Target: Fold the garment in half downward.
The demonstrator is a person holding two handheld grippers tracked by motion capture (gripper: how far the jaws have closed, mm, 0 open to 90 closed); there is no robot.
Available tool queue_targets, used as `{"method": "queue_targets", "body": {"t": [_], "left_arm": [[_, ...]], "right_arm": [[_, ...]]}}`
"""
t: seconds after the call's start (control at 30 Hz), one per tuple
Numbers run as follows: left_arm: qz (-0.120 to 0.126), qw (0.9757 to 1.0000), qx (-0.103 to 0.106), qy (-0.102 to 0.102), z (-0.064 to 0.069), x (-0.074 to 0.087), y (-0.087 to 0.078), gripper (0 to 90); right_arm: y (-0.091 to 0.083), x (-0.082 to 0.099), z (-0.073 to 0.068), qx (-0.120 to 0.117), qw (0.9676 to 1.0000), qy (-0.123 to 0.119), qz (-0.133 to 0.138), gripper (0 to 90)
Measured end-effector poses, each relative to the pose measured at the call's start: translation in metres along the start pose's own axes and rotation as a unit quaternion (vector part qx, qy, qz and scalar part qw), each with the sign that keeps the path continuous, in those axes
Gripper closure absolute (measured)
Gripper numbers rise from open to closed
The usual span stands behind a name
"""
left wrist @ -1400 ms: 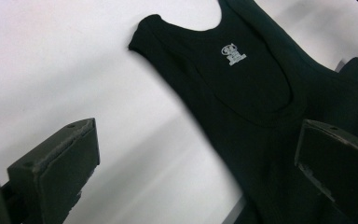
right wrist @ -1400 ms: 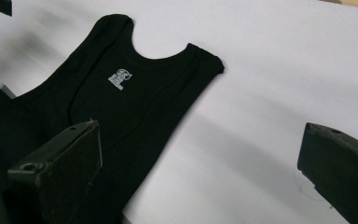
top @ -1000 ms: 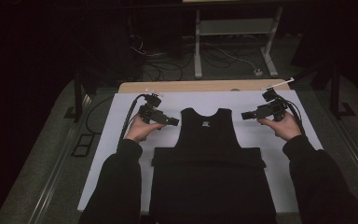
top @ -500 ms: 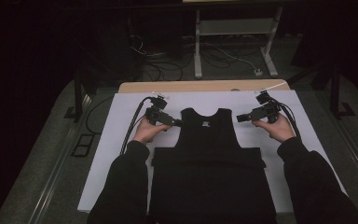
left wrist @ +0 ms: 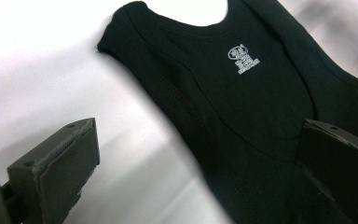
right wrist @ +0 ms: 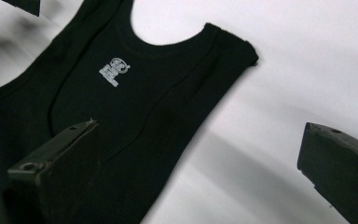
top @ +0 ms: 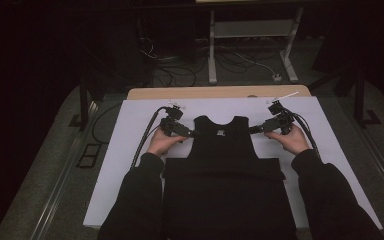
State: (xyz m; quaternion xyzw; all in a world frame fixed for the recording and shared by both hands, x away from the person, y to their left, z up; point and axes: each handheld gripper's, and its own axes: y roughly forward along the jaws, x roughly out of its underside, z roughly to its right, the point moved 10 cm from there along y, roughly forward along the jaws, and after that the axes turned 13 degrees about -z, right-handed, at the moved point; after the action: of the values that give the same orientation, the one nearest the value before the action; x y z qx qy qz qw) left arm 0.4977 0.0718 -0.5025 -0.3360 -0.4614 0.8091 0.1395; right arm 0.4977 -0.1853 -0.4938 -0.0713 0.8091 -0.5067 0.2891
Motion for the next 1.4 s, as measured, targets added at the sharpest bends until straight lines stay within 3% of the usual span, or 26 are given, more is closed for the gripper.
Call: {"method": "queue_targets", "body": {"t": [0.57, 0.73, 0.9, 1.07, 1.4], "left_arm": [[0.001, 1.0, 0.004, -0.005, -0.001, 0.0, 0.014, 0.0], [-0.002, 0.9999, 0.004, -0.013, -0.001, 0.0, 0.014, 0.0], [-0.003, 1.0, -0.003, -0.007, -0.001, 0.001, 0.014, 2.2], [0.003, 0.9998, -0.02, 0.002, -0.001, 0.001, 0.014, 12.3], [0.015, 0.9995, -0.027, 0.001, 0.001, -0.002, 0.015, 31.0]], "right_arm": [[0.019, 0.001, -0.006, -0.005, 0.9999, -0.006, -0.012, 0.0], [0.024, 0.0, -0.01, -0.011, 0.9999, -0.009, -0.009, 4.3], [0.027, -0.001, -0.013, -0.016, 0.9998, -0.009, -0.006, 12.2], [0.03, -0.001, -0.015, -0.013, 0.9998, -0.012, -0.008, 19.3], [0.035, 0.0, -0.016, 0.003, 0.9998, -0.018, -0.009, 36.3]]}}
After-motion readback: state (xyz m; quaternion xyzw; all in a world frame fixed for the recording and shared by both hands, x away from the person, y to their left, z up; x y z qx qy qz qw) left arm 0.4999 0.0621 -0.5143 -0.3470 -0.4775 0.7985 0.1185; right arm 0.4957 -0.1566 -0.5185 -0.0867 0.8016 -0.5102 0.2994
